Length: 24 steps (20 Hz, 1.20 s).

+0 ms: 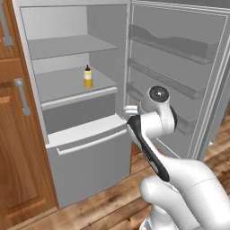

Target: Pick chicken drumstick from the fridge and place it on the plate on the counter.

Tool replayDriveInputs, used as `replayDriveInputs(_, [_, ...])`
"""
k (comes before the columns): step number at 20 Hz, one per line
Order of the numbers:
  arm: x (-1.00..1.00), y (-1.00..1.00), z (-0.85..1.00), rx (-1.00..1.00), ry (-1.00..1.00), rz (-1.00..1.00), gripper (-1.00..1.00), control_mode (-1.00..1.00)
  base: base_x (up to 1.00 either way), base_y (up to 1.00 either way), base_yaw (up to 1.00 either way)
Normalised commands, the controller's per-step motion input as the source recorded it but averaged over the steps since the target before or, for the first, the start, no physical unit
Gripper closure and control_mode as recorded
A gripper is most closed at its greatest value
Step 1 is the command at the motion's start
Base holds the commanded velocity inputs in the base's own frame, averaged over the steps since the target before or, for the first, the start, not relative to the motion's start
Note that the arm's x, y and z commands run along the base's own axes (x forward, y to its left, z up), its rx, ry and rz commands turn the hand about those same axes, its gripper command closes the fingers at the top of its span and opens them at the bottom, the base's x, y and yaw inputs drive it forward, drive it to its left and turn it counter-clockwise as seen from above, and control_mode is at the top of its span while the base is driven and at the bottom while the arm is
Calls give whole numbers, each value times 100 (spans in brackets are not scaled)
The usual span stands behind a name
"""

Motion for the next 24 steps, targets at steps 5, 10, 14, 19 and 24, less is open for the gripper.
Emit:
replayDriveInputs(5, [0, 0, 0, 0, 0, 0, 100, 100, -26, 36, -22])
replayDriveInputs(10, [0, 0, 0, 0, 0, 0, 100, 100, -29, 39, -23])
replayDriveInputs(14, [0, 0, 0, 0, 0, 0, 100, 100, -34, 32, -26])
replayDriveInputs(19, [0, 0, 0, 0, 0, 0, 100, 100, -39, 25, -29])
replayDriveInputs(24, [0, 0, 0, 0, 0, 0, 100, 100, -33, 32, -29])
